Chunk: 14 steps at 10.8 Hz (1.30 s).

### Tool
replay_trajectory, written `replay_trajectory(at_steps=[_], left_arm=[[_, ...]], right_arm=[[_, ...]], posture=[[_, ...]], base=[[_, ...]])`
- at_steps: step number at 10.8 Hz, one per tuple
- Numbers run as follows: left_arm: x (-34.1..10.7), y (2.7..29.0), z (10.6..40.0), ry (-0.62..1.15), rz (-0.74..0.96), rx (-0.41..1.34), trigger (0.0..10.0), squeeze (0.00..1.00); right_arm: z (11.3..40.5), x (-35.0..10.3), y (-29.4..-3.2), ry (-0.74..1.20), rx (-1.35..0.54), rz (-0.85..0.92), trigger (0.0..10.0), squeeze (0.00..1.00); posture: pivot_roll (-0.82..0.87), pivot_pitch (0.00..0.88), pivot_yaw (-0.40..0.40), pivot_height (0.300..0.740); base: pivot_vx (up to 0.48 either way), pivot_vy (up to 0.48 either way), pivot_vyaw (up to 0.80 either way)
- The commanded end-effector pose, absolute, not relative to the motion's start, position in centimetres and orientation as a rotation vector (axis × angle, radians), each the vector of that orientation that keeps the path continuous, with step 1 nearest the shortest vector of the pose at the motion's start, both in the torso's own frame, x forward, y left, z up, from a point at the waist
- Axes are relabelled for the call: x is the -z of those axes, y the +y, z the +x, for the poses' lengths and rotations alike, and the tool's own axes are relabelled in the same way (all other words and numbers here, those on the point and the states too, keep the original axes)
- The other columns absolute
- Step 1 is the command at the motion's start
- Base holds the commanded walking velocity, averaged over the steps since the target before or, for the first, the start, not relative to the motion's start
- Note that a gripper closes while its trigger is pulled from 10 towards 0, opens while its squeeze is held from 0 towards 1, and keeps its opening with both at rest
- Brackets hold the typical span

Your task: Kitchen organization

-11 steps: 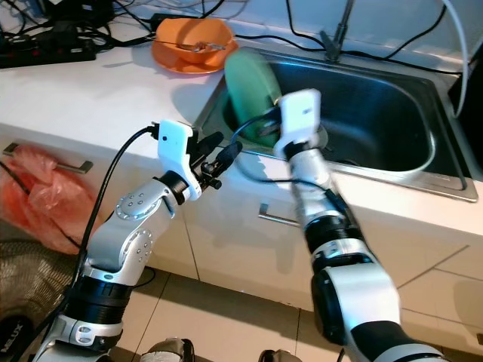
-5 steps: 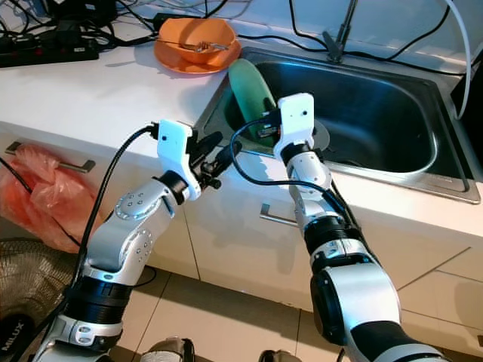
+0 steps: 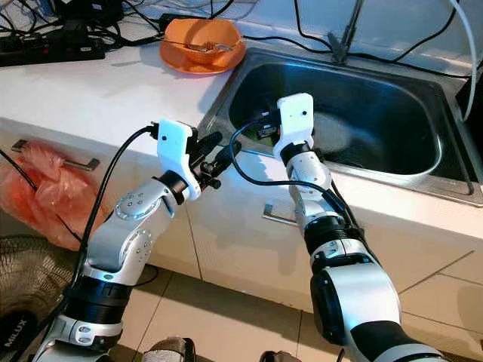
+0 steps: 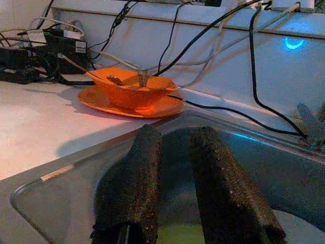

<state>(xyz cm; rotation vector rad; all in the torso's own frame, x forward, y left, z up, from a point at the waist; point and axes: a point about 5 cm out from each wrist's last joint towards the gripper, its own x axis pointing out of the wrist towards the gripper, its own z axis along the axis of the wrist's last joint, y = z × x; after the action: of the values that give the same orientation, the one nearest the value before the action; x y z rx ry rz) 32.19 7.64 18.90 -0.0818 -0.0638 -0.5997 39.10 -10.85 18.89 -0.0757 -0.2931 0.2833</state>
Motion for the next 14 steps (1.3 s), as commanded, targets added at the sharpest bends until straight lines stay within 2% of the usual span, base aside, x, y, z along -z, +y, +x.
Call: replay_trajectory(at_steps=[1,3,5,6,10,14], left_arm=[[-19.1,7.5,32.0,-0.078,-0.076,0.603,10.0,0.00],[-19.3,7.7,32.2,-0.101,-0.079,0.568,10.0,0.00],[-20.3,9.6,33.4,-0.190,-0.062,0.386,10.0,0.00],[-20.5,9.9,33.5,-0.216,-0.058,0.364,10.0,0.00],[-19.8,12.0,33.7,-0.266,-0.050,0.209,10.0,0.00],[-19.6,13.7,33.7,-0.299,-0.028,0.133,10.0,0.00]], right_arm=[[39.3,-19.5,-11.0,-0.305,-0.280,-0.075,10.0,0.00],[39.3,-20.2,-11.1,-0.330,-0.264,-0.025,10.0,0.00],[39.4,-21.8,-11.9,-0.391,-0.229,0.057,10.0,0.00],[39.3,-22.0,-12.1,-0.404,-0.216,0.069,10.0,0.00],[37.6,-19.4,-14.5,-0.386,-0.105,0.117,10.0,0.00],[36.3,-18.5,-14.8,-0.388,-0.059,0.149,10.0,0.00]], posture=[[0.24,0.092,-0.059,0.740],[0.23,0.093,-0.059,0.740],[0.23,0.094,-0.059,0.740],[0.23,0.093,-0.059,0.740],[0.21,0.085,-0.044,0.740],[0.20,0.065,-0.023,0.740]], base=[[0.000,0.000,0.00],[0.000,0.000,0.00],[0.000,0.000,0.00],[0.000,0.000,0.00],[0.000,0.000,0.00],[0.000,0.000,0.00]])
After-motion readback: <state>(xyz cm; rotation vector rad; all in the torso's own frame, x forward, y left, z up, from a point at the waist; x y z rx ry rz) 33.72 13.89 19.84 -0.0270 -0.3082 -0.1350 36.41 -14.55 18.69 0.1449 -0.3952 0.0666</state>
